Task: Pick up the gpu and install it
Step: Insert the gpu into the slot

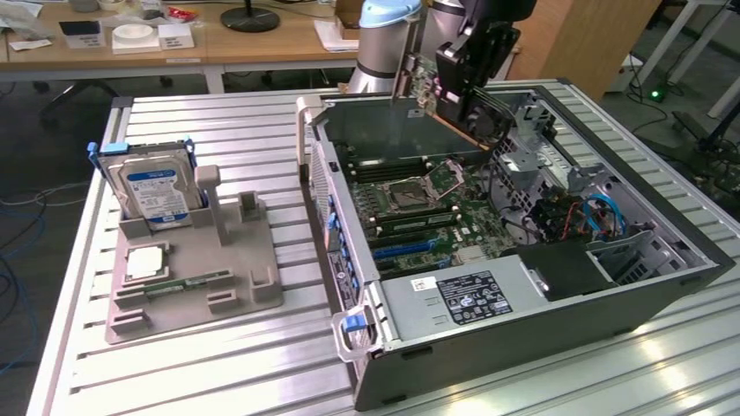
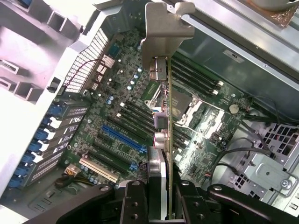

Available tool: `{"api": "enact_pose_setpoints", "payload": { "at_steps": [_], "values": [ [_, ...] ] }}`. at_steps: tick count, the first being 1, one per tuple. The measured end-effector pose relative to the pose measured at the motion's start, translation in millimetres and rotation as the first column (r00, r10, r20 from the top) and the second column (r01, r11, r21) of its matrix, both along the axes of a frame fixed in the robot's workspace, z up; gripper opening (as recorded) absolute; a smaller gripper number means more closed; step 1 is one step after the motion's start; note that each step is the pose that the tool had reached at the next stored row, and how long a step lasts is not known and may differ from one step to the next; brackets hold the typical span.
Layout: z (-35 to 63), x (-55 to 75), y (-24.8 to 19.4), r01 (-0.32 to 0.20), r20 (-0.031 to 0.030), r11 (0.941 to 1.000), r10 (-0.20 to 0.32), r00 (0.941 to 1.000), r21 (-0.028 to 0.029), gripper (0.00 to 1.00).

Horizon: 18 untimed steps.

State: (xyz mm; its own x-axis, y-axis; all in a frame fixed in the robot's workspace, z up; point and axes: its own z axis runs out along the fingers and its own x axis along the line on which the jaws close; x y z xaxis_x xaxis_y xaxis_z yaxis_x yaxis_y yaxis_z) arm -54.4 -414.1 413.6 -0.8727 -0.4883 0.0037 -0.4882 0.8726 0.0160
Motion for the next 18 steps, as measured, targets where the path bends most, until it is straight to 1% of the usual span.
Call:
{"api": "enact_pose_setpoints", "payload": {
  "at_steps": [9, 18],
  "values": [
    [0.0, 0.0, -0.3, -0.036, 0.0000, 0.9993, 0.036, 0.9993, 0.0000, 0.28],
    [-0.1, 0.0, -0.6, -0.074, 0.0001, 0.9973, 0.074, 0.9973, 0.0001, 0.28]
  ]
}}
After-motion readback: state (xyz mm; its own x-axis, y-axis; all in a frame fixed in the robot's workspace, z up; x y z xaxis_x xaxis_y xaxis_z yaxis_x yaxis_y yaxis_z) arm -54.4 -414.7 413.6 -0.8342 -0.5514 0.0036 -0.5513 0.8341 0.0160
